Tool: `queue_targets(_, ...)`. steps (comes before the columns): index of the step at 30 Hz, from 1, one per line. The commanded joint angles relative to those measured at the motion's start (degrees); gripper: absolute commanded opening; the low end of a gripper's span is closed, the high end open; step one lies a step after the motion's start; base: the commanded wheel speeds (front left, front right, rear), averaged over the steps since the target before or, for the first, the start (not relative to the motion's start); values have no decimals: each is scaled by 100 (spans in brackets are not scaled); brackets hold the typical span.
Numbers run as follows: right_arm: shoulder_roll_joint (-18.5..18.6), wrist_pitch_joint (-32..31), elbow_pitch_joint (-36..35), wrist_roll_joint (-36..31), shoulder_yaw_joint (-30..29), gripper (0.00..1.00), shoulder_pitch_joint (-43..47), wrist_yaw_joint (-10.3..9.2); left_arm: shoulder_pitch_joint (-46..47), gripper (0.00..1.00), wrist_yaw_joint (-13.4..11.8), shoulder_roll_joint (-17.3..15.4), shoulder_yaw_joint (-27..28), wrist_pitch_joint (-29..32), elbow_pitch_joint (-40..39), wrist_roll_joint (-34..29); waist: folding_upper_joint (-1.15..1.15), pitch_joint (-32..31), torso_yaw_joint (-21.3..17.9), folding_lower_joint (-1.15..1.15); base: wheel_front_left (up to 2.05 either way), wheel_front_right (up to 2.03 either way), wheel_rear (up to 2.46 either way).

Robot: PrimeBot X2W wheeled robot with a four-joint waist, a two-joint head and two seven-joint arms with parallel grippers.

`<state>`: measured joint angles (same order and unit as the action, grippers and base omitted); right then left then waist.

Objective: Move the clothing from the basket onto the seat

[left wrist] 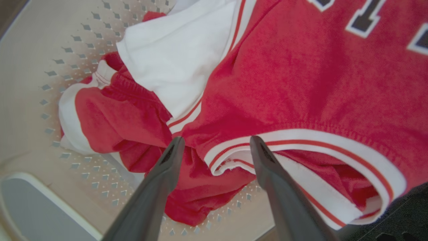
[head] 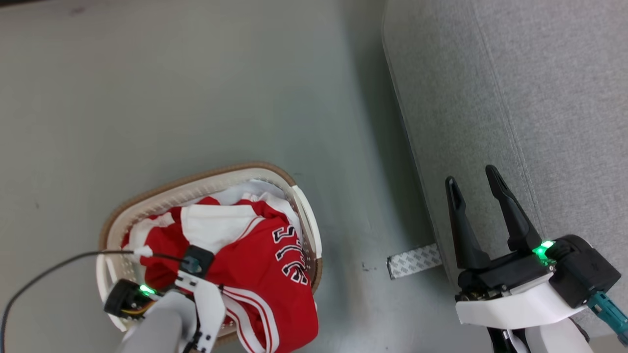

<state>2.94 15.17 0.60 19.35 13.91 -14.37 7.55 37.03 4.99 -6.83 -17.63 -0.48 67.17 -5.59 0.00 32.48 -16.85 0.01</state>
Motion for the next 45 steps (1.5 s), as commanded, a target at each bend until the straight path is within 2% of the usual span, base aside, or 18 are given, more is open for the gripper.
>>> queue_targets(1,-3,-2,-34,31,10,100,-117,-12,126,100,-15,-71,-6,50,69,20,0,183,-65,-1,0,0,0)
queue_targets(13,-4,-2,-125,120,98,100,-345,-12,415,100,-31,-292,-58,113,382,150,0,755,-160,-1,0,0,0)
queue_targets(18,-4,-3,-147,128,93,100,-342,-12,417,100,22,-285,-88,97,443,190,0,842,-178,-1,0,0,0)
queue_targets(20,-4,-2,-140,126,81,100,-357,-12,402,74,37,-256,-105,122,469,222,0,859,-181,-1,0,0,0)
queue_targets(21,-4,-2,-133,134,73,100,-367,-12,401,53,55,-240,-112,131,478,241,0,863,-179,-1,0,0,0)
queue_targets(22,-4,-2,-125,140,69,100,-375,-12,400,40,72,-222,-118,130,487,268,0,866,-177,-1,0,0,0)
queue_targets(23,-4,-2,-116,141,65,100,-382,-12,402,15,92,-206,-125,112,494,286,0,866,-173,-1,0,0,0)
queue_targets(24,-4,-3,-108,143,59,100,-391,-12,406,0,101,-185,-139,88,499,311,0,863,-167,-1,0,0,0)
queue_targets(32,-3,-3,35,92,-14,100,-330,-12,350,0,184,52,-40,-291,469,645,0,526,-37,-1,0,0,0)
queue_targets(39,-1,-2,168,-43,-147,100,-26,-12,86,0,231,316,112,-796,324,1180,0,-342,220,-1,0,0,0)
queue_targets(44,1,-2,294,-129,-300,100,333,-12,-219,0,245,381,-43,-1031,107,1580,0,-1114,464,-1,0,0,0)
queue_targets(45,1,-2,294,-129,-300,100,333,-12,-219,0,245,381,-43,-1031,107,1580,0,-1114,464,-1,0,0,0)
